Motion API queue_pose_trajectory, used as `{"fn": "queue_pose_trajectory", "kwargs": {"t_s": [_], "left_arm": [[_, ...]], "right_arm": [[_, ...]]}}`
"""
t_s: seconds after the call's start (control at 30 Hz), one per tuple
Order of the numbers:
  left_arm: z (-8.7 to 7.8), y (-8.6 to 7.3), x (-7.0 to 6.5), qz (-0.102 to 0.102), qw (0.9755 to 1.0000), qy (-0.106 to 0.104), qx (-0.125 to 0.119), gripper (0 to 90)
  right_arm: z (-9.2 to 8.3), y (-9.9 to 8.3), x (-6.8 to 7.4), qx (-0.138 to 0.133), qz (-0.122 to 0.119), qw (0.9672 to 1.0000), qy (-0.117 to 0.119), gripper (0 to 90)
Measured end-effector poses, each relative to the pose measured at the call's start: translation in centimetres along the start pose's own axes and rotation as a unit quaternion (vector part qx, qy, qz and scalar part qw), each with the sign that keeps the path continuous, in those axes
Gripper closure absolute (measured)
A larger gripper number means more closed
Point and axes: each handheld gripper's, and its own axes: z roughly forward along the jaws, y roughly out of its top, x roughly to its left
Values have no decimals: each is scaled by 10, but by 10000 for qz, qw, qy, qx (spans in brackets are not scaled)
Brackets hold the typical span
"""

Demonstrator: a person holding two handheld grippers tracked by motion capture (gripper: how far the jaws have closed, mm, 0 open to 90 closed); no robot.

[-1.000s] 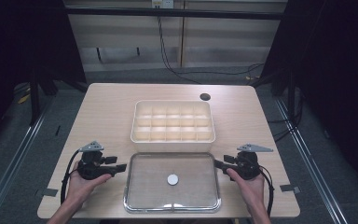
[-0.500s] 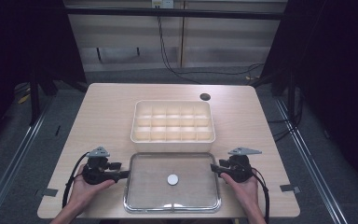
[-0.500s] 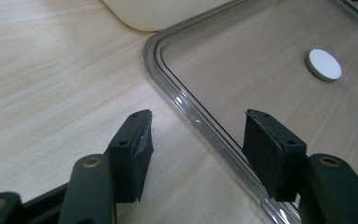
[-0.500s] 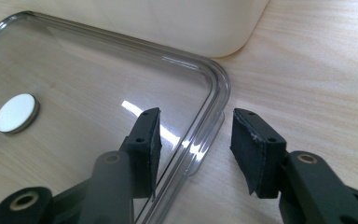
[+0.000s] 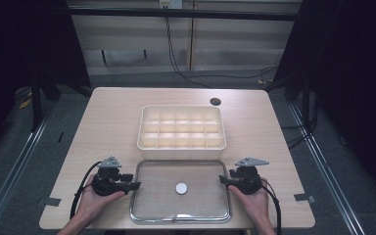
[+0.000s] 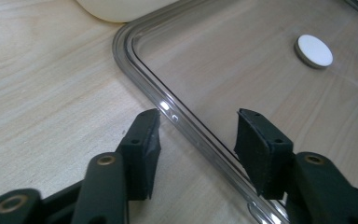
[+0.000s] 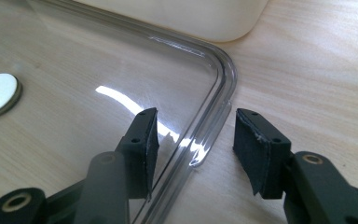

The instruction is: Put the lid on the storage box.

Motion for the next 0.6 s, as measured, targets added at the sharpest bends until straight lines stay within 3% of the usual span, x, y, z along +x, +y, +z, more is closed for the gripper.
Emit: {"fn": "queue_pose_trajectory", "kwargs": {"t_s": [0.27, 0.3, 0.53, 0.6], "left_arm": [[1, -1, -3, 99, 9999, -43, 18, 566], [1, -1, -3, 109, 9999, -46, 25, 580], [2, -1, -6, 216, 9997, -38, 66, 627], [1, -1, -5, 193, 9998, -70, 80, 629]], "right_arm": [[1, -2, 1, -72, 69, 9999, 28, 472], [1, -2, 1, -87, 208, 9997, 88, 453], [2, -2, -2, -175, 456, 9985, 258, 436], [1, -3, -5, -231, 723, 9963, 394, 437]]}}
